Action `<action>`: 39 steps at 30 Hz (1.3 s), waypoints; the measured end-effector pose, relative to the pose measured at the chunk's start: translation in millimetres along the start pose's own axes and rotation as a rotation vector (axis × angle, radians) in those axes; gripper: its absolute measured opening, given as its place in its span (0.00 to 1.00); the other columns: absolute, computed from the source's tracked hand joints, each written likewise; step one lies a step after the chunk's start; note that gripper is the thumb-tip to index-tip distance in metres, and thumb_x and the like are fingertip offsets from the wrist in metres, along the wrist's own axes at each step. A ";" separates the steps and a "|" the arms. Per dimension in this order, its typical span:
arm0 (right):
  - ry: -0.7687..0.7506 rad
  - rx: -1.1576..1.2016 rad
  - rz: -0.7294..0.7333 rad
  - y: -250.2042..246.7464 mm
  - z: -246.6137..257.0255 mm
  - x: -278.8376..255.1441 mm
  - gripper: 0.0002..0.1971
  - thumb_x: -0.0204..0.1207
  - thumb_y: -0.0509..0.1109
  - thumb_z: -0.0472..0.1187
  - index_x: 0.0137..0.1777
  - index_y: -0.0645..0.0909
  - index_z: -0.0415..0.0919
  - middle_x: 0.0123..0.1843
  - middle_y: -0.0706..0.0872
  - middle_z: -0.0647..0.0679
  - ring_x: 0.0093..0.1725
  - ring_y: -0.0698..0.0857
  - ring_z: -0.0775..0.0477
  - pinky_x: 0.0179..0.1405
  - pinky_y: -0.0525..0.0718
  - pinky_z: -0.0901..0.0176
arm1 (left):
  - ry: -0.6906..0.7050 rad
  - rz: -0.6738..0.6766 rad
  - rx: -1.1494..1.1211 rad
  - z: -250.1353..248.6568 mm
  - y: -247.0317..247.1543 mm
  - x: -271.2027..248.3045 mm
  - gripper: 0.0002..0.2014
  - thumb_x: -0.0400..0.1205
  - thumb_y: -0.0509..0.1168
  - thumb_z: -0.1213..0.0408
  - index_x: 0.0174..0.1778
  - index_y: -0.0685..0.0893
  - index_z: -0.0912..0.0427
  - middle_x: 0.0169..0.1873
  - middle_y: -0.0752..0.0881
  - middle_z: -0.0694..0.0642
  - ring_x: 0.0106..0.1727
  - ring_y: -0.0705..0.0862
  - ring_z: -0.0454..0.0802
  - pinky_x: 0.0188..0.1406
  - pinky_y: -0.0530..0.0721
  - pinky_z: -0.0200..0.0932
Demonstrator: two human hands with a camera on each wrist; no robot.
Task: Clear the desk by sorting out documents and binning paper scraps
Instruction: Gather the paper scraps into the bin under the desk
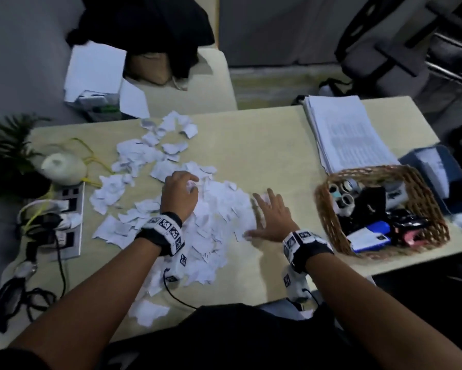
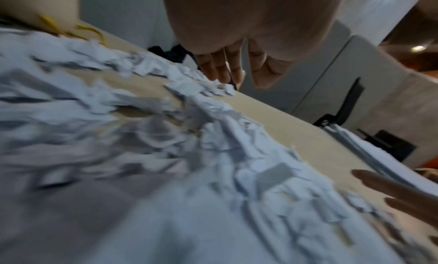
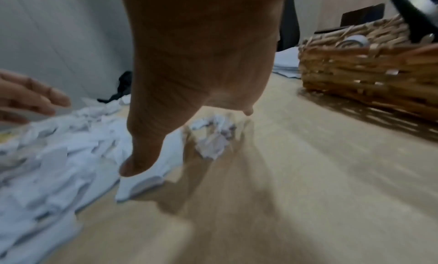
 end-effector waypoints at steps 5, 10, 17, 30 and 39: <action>-0.136 -0.110 0.014 24.7 1.1 13.8 0.71 0.50 0.70 0.82 0.83 0.28 0.56 0.84 0.25 0.45 0.83 0.30 0.32 0.75 0.46 0.21 | -0.098 0.026 0.171 43.2 -9.5 1.1 0.15 0.80 0.67 0.65 0.63 0.84 0.55 0.79 0.69 0.55 0.79 0.64 0.56 0.75 0.65 0.59; -0.360 -0.042 -0.025 25.7 -4.4 36.3 0.61 0.62 0.59 0.83 0.86 0.38 0.50 0.85 0.28 0.46 0.84 0.31 0.35 0.81 0.50 0.28 | -0.191 -0.065 0.177 70.2 -19.6 19.0 0.19 0.79 0.67 0.65 0.68 0.82 0.56 0.80 0.67 0.58 0.80 0.64 0.57 0.74 0.69 0.60; -0.769 0.070 -0.256 -39.0 55.4 91.4 0.43 0.79 0.59 0.69 0.86 0.54 0.44 0.88 0.49 0.43 0.87 0.49 0.41 0.83 0.52 0.37 | -0.330 -0.257 0.197 97.8 -47.9 84.1 0.22 0.81 0.64 0.60 0.72 0.77 0.54 0.83 0.61 0.56 0.82 0.58 0.57 0.78 0.62 0.59; -0.612 -0.028 -0.358 -73.7 169.6 273.6 0.53 0.68 0.63 0.77 0.86 0.53 0.48 0.88 0.43 0.43 0.86 0.46 0.35 0.78 0.51 0.23 | -0.192 -0.162 0.371 125.1 -53.9 167.7 0.33 0.78 0.53 0.35 0.80 0.63 0.40 0.85 0.50 0.51 0.85 0.50 0.59 0.76 0.57 0.71; -0.655 0.135 -0.425 -80.0 205.8 289.4 0.62 0.56 0.65 0.83 0.85 0.56 0.46 0.87 0.43 0.39 0.86 0.43 0.33 0.74 0.54 0.17 | 0.063 0.145 0.362 125.3 -36.3 217.5 0.24 0.86 0.43 0.48 0.72 0.76 0.47 0.82 0.65 0.49 0.83 0.57 0.54 0.80 0.54 0.64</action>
Point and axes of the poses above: each hand's wrist, its own x-axis towards the middle knuckle, its own y-axis out of the palm, z = x × y, the point moved 3 cm from there along x, towards the middle knuckle
